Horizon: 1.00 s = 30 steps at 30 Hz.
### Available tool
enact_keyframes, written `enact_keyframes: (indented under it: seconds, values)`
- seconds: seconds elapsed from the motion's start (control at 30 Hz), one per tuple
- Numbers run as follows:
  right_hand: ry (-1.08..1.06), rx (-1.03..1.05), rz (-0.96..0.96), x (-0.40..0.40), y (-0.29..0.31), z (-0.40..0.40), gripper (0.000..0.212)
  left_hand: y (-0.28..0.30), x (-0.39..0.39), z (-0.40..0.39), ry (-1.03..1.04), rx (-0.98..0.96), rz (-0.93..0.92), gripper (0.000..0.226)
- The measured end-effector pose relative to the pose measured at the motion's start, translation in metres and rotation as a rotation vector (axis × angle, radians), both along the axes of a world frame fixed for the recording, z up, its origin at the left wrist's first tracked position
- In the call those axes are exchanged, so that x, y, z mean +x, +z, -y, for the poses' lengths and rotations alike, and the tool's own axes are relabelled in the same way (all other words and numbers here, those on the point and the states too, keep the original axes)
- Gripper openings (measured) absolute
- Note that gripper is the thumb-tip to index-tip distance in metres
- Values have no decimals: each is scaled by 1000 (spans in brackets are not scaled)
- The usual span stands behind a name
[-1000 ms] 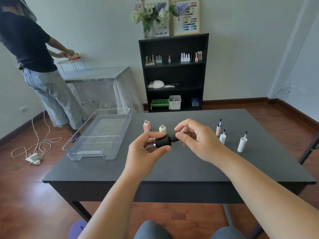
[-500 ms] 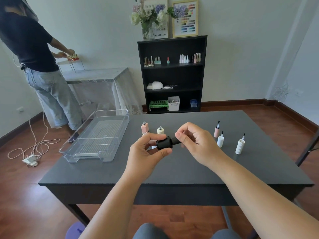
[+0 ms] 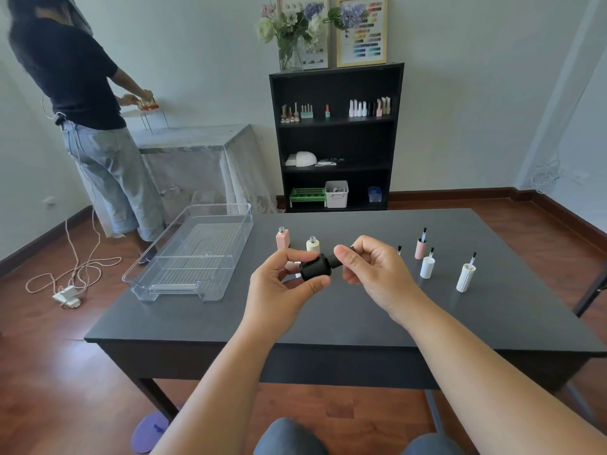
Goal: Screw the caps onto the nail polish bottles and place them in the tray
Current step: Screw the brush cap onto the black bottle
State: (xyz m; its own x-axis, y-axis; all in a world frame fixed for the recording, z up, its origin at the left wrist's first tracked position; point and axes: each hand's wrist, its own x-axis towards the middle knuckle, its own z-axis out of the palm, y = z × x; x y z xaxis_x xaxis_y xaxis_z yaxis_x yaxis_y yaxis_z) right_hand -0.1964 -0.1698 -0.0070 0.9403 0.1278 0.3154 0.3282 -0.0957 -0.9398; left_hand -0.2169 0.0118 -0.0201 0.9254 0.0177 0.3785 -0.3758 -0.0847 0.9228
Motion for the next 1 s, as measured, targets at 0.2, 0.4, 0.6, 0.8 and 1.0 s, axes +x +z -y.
enact_keyframes:
  seconds: [0.2, 0.4, 0.6, 0.8, 1.0]
  values:
    - [240, 102, -54, -3, -4, 10, 50, -1, 0, -7, 27, 43, -1, 35]
    - [135, 41, 40, -5, -9, 8, 13, -4, -2, -6, 16, 56, 5, 36]
    - [-60, -266, 162, -5, -5, 6, 45, -4, -6, -2, 8, 67, 30, 36]
    - [-63, -317, 99, 1, -4, 1, 51, -6, -7, 0, 65, 197, 104, 35]
    - [-62, -368, 13, 7, -5, -2, 51, -18, -6, 2, 167, 404, 320, 33]
